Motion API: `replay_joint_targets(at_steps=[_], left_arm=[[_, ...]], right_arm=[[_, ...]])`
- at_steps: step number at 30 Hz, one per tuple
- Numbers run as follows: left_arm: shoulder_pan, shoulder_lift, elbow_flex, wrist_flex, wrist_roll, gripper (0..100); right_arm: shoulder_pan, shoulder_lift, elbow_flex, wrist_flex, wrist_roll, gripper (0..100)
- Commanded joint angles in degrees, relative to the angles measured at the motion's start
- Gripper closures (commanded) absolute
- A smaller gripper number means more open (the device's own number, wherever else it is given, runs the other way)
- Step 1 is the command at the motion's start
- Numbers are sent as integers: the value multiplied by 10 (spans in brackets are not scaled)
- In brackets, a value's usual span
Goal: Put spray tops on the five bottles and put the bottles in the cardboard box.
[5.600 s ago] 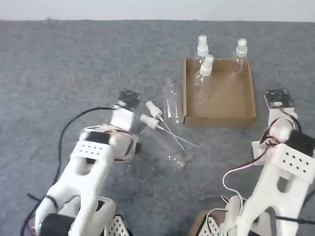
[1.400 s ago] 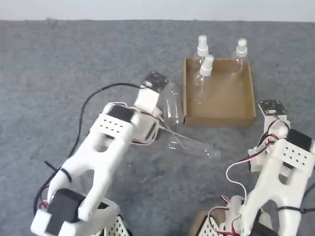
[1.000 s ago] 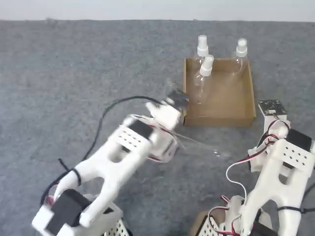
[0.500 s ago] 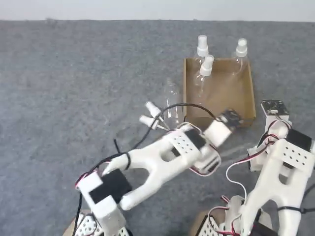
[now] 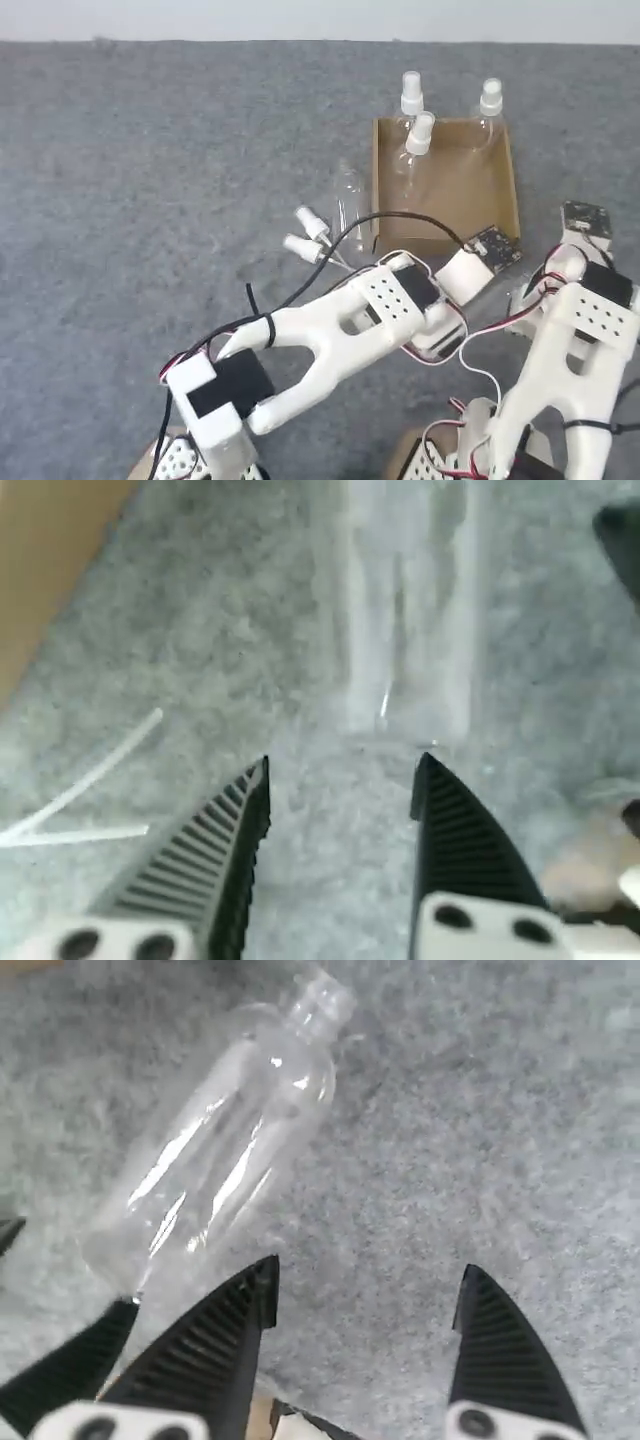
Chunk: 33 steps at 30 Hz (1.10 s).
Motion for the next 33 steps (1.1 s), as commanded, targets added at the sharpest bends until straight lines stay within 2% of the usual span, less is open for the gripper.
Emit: replay_joint_targets(at_steps=[1, 7, 13, 18, 23, 29, 33], left_arm=[[0, -76, 4, 13, 5, 791], [-29, -204, 106, 10, -10, 791], [-170, -346, 171, 14, -64, 791], [-283, -481, 245, 14, -92, 791], [-358, -595, 334, 14, -129, 789], [-445, -636, 385, 11, -156, 787], [-462, -637, 404, 10, -158, 787]], right_arm=[[-40, -6, -22, -2, -18, 764], [-80, -6, -81, 29, -76, 764], [-137, 0, -83, 21, -132, 764], [-142, 1, -72, -20, -222, 767], [-141, 2, -18, -104, -258, 767], [-139, 2, 32, -191, -294, 768], [-139, 7, 33, -211, -307, 768]])
